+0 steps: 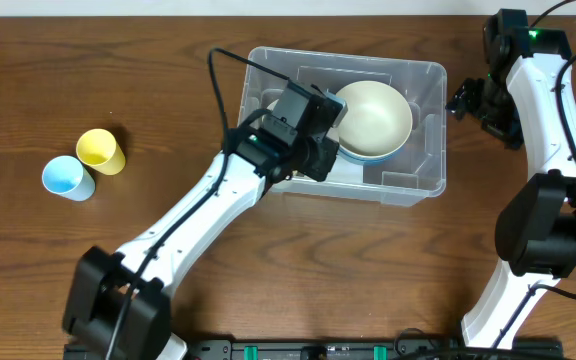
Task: Pack container
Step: 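Carry the pink cup into the bin beside the yellow cup, release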
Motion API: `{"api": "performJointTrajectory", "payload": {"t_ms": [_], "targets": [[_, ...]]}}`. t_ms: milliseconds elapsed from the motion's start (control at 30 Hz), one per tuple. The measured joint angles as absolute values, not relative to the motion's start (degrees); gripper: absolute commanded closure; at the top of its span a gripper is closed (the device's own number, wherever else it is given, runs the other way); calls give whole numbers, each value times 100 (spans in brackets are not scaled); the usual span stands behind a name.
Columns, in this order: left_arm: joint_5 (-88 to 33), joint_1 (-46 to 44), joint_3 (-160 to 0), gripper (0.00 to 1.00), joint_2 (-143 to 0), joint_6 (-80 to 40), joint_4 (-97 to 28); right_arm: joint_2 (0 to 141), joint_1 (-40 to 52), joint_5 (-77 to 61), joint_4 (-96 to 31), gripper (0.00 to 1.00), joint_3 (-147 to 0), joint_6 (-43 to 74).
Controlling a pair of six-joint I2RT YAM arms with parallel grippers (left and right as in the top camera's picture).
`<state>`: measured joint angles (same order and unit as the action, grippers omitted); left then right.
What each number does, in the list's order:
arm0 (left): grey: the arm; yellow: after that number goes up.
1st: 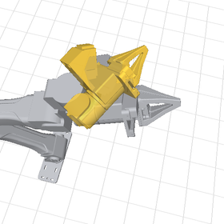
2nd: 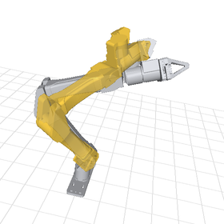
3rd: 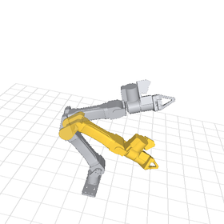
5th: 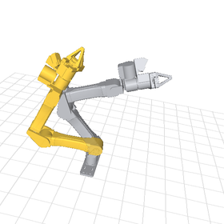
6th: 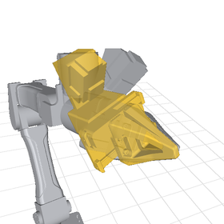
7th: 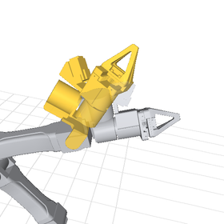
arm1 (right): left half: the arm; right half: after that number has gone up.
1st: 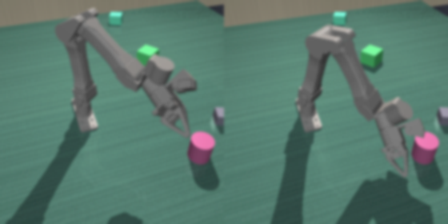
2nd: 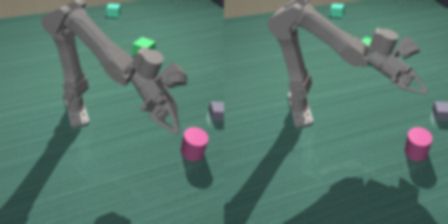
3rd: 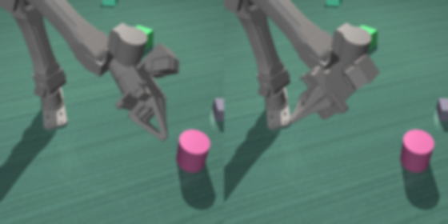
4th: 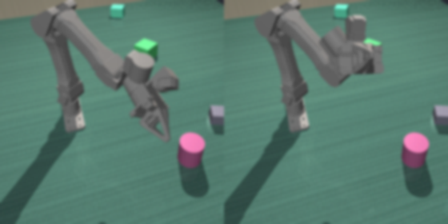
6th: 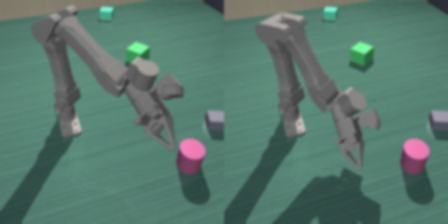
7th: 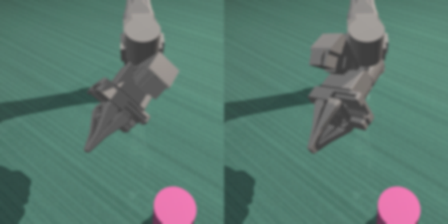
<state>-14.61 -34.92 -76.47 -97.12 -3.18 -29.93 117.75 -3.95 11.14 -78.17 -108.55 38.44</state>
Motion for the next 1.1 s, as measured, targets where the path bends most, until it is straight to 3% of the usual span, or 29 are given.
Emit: {"api": "performJointTrajectory", "payload": {"t_ms": [633,767,1100], "targets": [[-1463,-3505,-7647,93,-9850,-318,-3345,11775,-395,1114,-7817,1,-10855,3844],[-1461,-3505,-7647,73,-9850,-298,-3347,11775,-395,1114,-7817,1,-10855,3844],[-1461,-3505,-7647,60,-9850,-360,-3321,11775,-395,1114,-7817,1,-10855,3844]]}}
